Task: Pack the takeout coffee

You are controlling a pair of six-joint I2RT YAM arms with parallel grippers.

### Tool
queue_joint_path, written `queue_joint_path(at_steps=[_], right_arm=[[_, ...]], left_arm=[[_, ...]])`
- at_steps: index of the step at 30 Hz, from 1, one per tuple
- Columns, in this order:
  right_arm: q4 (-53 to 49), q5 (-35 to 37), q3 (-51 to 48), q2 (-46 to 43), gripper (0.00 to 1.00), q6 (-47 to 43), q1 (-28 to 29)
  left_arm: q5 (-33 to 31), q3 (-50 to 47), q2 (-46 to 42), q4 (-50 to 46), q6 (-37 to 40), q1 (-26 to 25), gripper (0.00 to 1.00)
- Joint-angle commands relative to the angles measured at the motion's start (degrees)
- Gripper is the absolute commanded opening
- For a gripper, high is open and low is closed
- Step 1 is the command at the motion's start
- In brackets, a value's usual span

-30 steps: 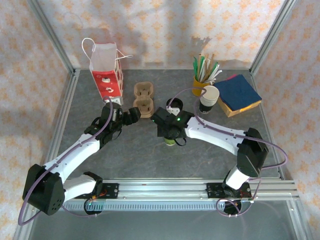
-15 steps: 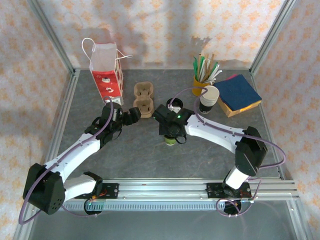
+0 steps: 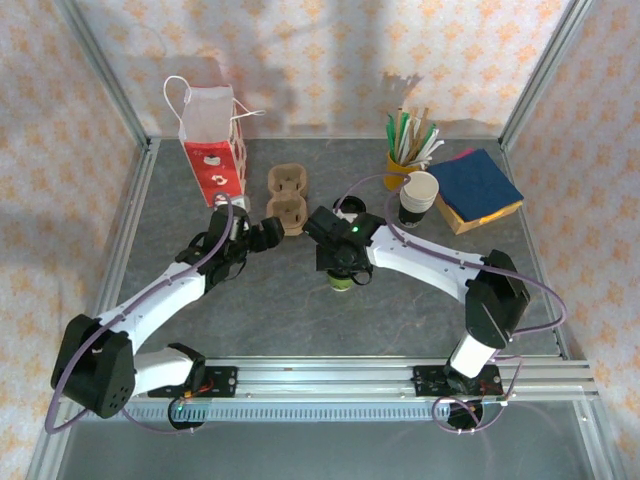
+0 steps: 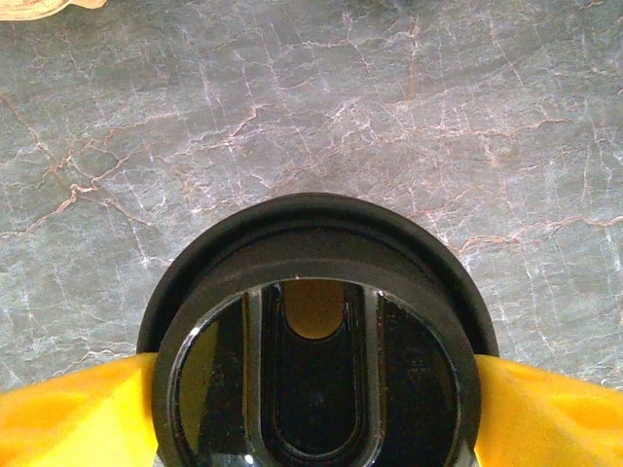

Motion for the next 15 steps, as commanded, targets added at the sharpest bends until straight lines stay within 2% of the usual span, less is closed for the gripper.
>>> queue_joint_path(at_steps=[1, 7, 15], right_arm=[[-2.9, -3.0, -1.7, 3.7, 0.79, -0.7, -0.5], [-2.6, -0.4, -0.8, 3.1, 0.72, -0.7, -1.0], [-3.5, 2.8, -2.5, -0.4, 0.72, -1.7, -4.2]], left_arm=[[1.2, 1.1, 0.7, 1.8, 1.1, 0.5, 0.88], [1.0, 0.8, -0.4, 2.1, 1.3, 0.5, 0.88], [-0.9, -0.1, -2.4, 1.4, 1.6, 1.1, 0.88]])
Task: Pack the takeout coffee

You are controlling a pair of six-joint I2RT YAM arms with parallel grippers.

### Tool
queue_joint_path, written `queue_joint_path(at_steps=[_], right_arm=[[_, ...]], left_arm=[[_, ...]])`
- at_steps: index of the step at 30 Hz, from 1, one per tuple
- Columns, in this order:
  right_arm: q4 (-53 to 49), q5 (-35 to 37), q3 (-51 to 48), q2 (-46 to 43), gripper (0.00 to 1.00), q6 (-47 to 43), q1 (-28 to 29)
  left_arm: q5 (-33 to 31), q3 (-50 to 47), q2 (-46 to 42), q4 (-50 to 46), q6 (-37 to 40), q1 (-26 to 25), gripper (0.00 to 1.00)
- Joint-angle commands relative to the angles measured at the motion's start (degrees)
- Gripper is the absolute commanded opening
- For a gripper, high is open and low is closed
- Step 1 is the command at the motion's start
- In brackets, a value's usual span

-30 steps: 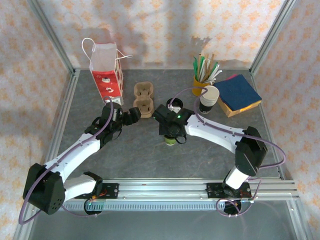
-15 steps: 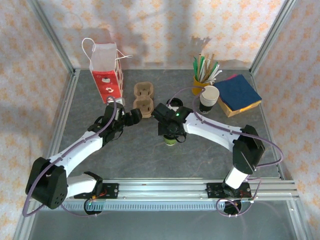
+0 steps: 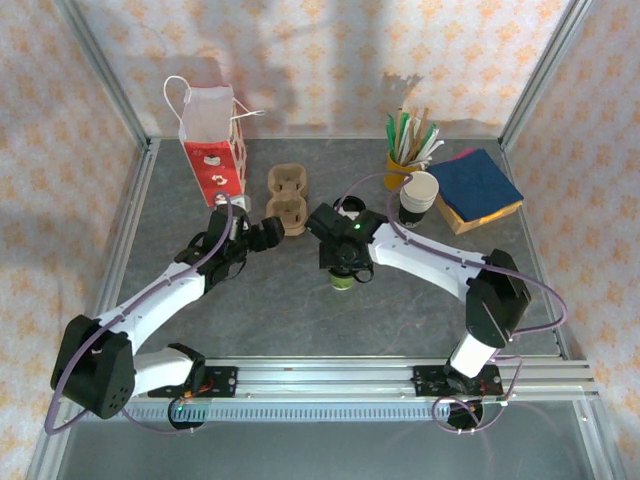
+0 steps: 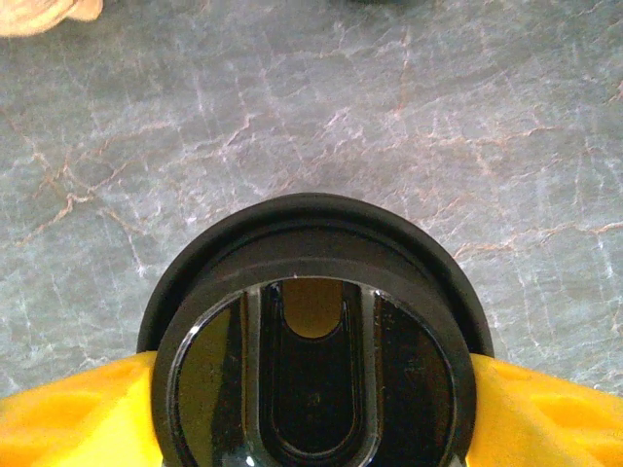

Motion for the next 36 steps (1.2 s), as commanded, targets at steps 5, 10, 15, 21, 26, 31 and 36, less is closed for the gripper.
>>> queue_joint_path(at_steps=[5, 10, 15, 21, 26, 31, 36], right_arm=[[-2.8, 3.7, -6.8, -3.0, 0.72, -1.7, -6.6], [-1.8, 4.4, -10.6, -6.4, 0.72, -3.4, -12.5], [0.0, 5.4, -13.2, -10.2, 0.72, -5.6, -18.4], [1.6, 6.4, -16.2, -11.9, 0.73, -8.5, -25.5], [3.0, 6.2, -17.7, -13.3, 0.73, -10.7, -31.4], [4.8, 6.0, -19.1, -14.0, 0.73, -12.6, -37.5], [6.4, 5.9, -20.2, -13.6, 0.74, -13.0, -42.0]], left_arm=[[-1.3, -0.4, -1.8, 1.1, 1.3, 0.9, 0.88], [-0.9, -0.2, -2.0, 1.1, 1.6, 0.9, 0.88], [-1.1, 0.1, -2.1, 0.6, 1.8, 1.0, 0.88], [-1.0, -0.1, -2.4, 0.7, 1.8, 1.0, 0.88], [-0.9, 0.1, -2.6, 0.3, 2.0, 1.1, 0.88], [-1.0, 0.3, -2.8, 0.2, 2.3, 1.3, 0.88], [-0.7, 0.5, -2.5, 0.2, 2.2, 1.4, 0.88]])
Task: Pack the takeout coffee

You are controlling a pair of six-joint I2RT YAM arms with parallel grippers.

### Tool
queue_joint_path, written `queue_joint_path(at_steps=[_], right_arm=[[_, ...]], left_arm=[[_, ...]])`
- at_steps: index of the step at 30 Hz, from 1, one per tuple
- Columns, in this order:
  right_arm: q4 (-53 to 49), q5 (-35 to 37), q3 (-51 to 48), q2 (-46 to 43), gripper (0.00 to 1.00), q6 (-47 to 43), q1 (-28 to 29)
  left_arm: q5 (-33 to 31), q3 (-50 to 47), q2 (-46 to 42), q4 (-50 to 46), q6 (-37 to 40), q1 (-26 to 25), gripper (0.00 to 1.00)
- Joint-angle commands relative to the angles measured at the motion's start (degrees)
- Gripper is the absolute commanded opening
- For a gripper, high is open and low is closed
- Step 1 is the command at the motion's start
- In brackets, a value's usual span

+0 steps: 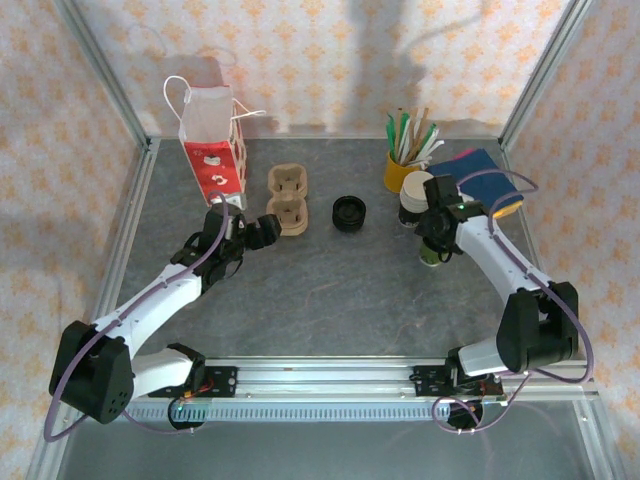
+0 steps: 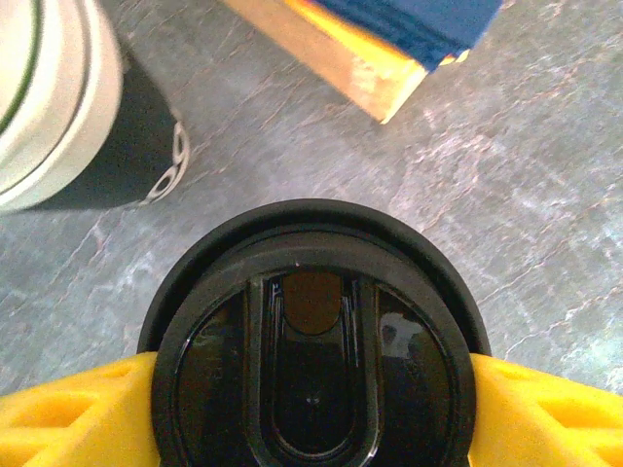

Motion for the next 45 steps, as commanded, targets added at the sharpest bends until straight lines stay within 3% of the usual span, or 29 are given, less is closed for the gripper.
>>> queue_joint_path(at_steps=[1, 17, 27, 45], right_arm=[[-2.9, 3.0, -2.7, 1.2, 0.74, -1.5, -2.8], [0.4, 2.4, 0.3, 4.4, 0.75, -0.1, -7.2], [0.1, 1.8, 1.9, 4.9, 0.84, -1.3, -7.4], [-3.1, 2.3, 6.4, 1.7, 0.92, -3.1, -7.5]], left_arm=[[-0.5, 0.4, -1.3, 0.2, 1.1, 0.4, 0.87], [0.9, 0.3, -0.8, 1.2, 1.1, 0.4, 0.87], [1.2, -0.1, -1.6, 1.2, 1.3, 0.4, 0.87], [1.2, 1.0, -2.2, 0.0, 1.9, 0.4, 0.87]])
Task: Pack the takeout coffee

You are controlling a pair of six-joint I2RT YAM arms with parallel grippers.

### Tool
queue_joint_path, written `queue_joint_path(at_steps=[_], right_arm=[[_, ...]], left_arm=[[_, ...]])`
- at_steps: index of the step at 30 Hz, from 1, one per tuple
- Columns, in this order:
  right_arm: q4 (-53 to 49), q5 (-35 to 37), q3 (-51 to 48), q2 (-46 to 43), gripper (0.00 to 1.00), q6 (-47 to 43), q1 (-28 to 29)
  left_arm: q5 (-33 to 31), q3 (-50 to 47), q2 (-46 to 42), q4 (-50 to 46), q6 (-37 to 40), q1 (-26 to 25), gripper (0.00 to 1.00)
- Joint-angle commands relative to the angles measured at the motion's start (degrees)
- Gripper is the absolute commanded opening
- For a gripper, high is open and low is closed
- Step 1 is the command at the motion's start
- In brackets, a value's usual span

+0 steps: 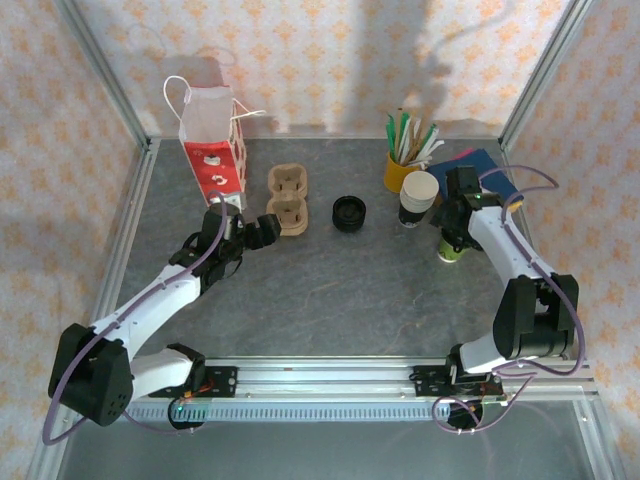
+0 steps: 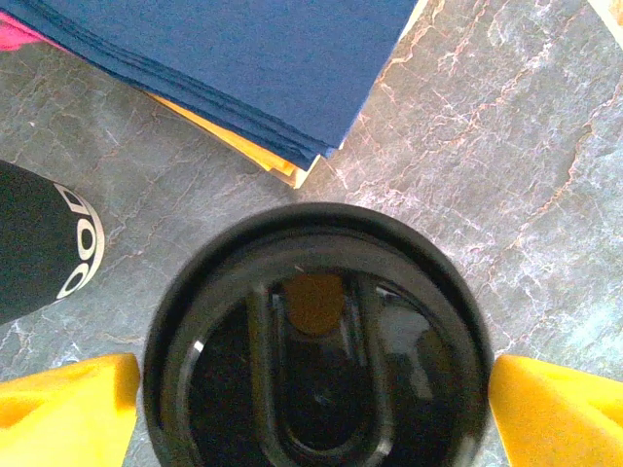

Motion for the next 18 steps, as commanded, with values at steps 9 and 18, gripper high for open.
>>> queue_joint_path(at_steps=[9, 18], right_arm=[[-4.2, 0.5, 6.3, -3.6, 0.90, -1.8, -0.3], [-3.0, -17.8, 8.0, -11.6, 0.88, -5.3, -0.3]], left_arm=[[-0.2, 1.1, -2.6, -0.7, 1.5, 0.3, 0.87], [-0.8, 7.2, 0.2, -6.0, 1.1, 0.3, 0.87]])
